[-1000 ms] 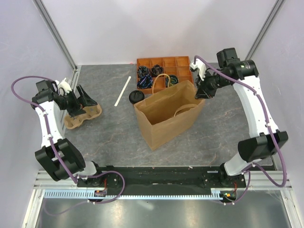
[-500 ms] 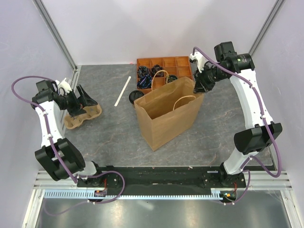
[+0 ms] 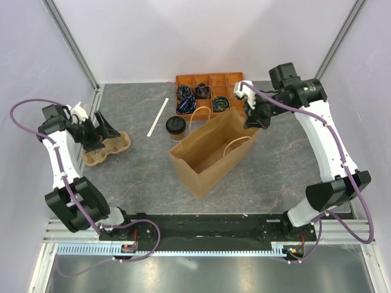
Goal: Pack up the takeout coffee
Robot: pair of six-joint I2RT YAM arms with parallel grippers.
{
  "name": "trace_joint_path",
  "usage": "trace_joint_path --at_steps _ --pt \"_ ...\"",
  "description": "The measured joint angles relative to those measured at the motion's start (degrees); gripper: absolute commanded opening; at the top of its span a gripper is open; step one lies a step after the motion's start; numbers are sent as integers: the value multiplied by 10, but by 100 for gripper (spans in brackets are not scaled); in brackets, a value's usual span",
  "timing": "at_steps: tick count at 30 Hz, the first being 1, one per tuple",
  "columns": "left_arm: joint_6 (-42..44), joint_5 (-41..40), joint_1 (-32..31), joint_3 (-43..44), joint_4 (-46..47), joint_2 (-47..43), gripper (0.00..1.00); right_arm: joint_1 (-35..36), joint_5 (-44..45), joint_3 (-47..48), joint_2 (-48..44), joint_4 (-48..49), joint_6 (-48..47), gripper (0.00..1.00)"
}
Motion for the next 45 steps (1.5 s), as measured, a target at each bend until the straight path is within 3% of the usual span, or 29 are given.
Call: trace_joint_path --at_steps 5,11,19,28,33,37,40,42,45 --pt "0 -31 43 0 3 0 100 58 3 28 21 -5 -55 0" --pt "28 -124 61 -10 29 12 97 59 26 102 90 4 -92 0" --pt "92 -264 75 -79 124 38 87 59 44 106 104 8 -136 0" --pt "104 -317 87 -101 210 84 79 59 50 94 95 9 -151 0" --pt "103 -325 87 -101 241 126 68 59 51 64 71 13 -140 13" --pt "103 -318 87 -101 253 153 59 59 65 63 68 24 -97 15" --pt "98 -302 87 -101 264 169 55 59 81 65 69 35 -50 10" --pt "94 -292 87 -101 267 182 43 59 83 64 69 39 -34 0" --pt "87 -277 87 -101 273 200 26 59 82 55 66 52 -16 0"
